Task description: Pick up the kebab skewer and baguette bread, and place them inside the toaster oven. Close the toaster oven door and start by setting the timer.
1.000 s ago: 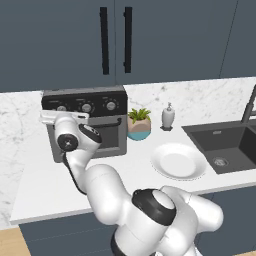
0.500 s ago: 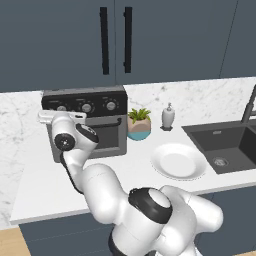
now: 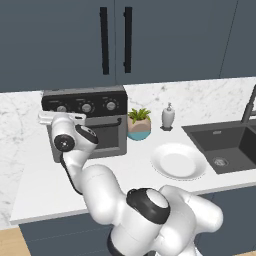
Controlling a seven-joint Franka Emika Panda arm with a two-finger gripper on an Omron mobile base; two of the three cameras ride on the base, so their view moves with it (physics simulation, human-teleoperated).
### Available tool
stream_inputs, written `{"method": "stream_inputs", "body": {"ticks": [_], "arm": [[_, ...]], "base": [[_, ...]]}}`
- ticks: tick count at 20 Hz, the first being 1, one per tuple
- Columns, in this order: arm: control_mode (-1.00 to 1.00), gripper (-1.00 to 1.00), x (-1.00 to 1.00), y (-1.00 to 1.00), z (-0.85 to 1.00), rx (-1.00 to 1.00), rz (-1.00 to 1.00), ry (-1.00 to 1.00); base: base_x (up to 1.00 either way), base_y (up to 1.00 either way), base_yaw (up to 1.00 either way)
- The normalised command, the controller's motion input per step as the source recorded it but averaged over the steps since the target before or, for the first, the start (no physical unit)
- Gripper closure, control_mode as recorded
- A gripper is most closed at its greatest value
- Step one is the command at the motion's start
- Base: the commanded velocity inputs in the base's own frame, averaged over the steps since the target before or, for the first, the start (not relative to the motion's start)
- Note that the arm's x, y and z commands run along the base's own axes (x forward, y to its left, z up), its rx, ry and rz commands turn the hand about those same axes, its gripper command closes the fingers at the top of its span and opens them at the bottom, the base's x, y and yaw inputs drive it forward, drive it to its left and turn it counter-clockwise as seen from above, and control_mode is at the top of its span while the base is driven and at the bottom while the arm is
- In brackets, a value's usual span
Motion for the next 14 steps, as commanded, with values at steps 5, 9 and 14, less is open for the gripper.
{"method": "stream_inputs", "body": {"ticks": [5, 9, 14], "arm": [[-1.0, -1.0, 0.16, 0.0, -0.06, 0.0, 0.0, 0.0], [-1.0, -1.0, 0.19, 0.0, -0.02, 0.0, 0.0, 0.0], [-1.0, -1.0, 0.04, 0.0, 0.0, 0.0, 0.0, 0.0]], "base": [[0.0, 0.0, 0.0], [0.0, 0.0, 0.0], [0.0, 0.0, 0.0]]}}
